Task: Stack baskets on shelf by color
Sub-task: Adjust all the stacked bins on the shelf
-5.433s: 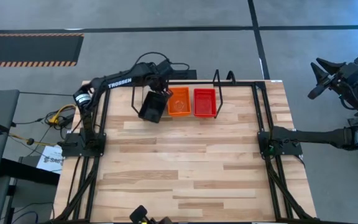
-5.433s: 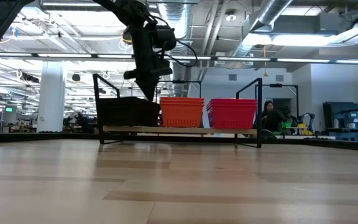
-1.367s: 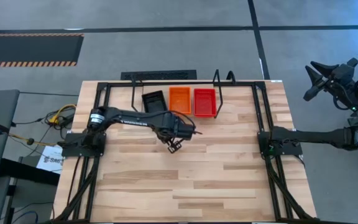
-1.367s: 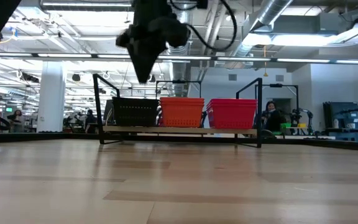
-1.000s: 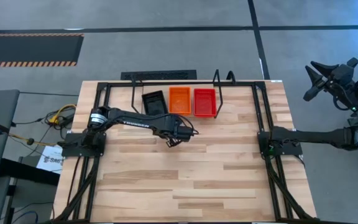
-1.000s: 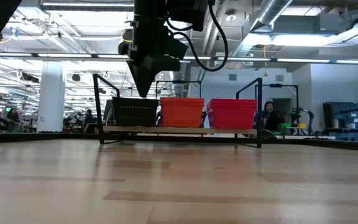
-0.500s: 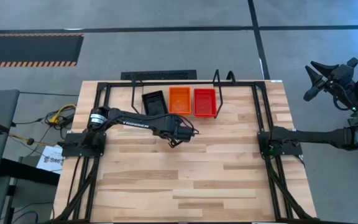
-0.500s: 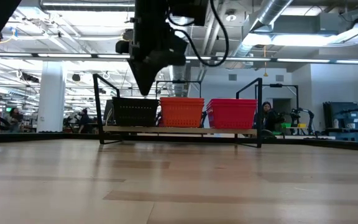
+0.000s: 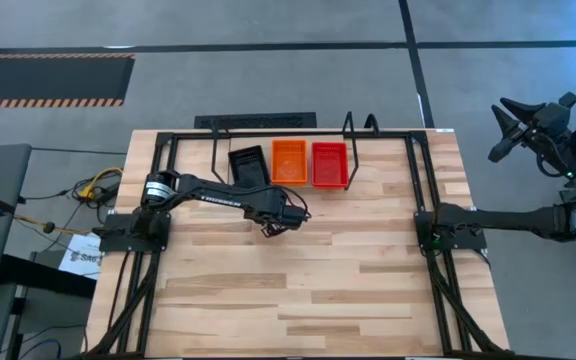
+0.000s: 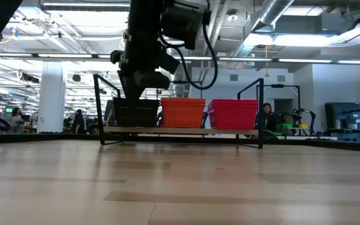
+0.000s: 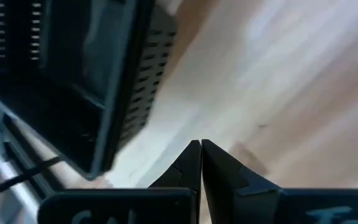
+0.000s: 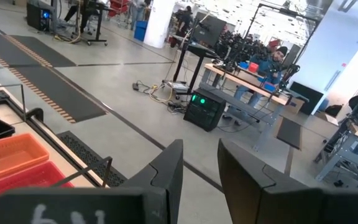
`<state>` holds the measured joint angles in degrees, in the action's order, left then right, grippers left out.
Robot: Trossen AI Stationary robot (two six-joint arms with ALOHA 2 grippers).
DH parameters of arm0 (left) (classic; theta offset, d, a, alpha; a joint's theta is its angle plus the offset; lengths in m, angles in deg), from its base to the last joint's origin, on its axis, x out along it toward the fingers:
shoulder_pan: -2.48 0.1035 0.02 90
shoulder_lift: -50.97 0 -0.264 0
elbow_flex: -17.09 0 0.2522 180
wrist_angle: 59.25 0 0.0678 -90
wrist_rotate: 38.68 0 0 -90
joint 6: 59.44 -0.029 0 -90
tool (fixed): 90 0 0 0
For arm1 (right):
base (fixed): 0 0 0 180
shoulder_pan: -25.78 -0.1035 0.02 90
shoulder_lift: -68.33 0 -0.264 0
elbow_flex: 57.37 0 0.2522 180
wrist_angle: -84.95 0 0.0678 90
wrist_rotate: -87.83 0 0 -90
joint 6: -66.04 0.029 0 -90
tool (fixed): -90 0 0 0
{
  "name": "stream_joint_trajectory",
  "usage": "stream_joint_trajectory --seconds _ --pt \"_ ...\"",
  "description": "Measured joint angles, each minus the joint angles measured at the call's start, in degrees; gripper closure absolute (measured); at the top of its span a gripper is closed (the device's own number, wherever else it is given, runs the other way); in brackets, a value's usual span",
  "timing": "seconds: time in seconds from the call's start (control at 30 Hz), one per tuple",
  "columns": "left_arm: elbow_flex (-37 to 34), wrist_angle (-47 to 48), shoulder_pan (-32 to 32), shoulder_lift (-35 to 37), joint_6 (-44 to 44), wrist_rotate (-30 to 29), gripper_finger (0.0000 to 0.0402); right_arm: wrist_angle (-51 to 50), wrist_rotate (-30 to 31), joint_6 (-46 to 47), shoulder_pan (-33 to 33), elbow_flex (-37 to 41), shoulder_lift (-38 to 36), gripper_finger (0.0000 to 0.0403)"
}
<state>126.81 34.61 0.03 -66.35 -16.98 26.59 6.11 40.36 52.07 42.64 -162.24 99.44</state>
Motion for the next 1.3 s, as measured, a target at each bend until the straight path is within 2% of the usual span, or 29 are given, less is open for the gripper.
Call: stream_joint_trajectory --seconds 0.23,0.47,0.6,0.83,1.0,1.1,1.2,1.3 --pt "-1.00 1.17 2.17 -0.02 -3.65 -9.86 0.0402 -0.02 0.00 0.00 0.00 0.00 0.00 0.0282" --pt "-1.02 1.27 6.27 -0.02 -7.57 -13.57 0.0402 -0.04 -0.01 0.01 0.00 0.00 0.00 0.0282" --pt "-0.80 1.34 7.44 -0.02 -8.35 -13.27 0.0401 -0.07 -0.01 0.00 0.00 0.00 0.00 0.0282" --pt "5.01 2.44 4.63 -0.04 -5.14 -12.13 0.0401 -0.07 0.00 0.02 0.00 0.00 0.00 0.0282" --pt "11.38 6.49 3.63 -0.04 -1.40 -17.53 0.0402 0.54 0.01 0.02 0.00 0.00 0.00 0.0282" --pt "14.38 10.13 7.06 0.01 5.27 -14.82 0.0401 1.45 0.02 0.02 0.00 0.00 0.00 0.0282" --pt "15.63 9.94 11.45 -0.03 11.46 -6.17 0.0401 1.29 0.02 0.02 0.00 0.00 0.00 0.0282" --pt "15.35 7.42 15.01 0.00 15.94 -1.47 0.0402 1.24 0.02 0.02 0.00 0.00 0.00 0.0282"
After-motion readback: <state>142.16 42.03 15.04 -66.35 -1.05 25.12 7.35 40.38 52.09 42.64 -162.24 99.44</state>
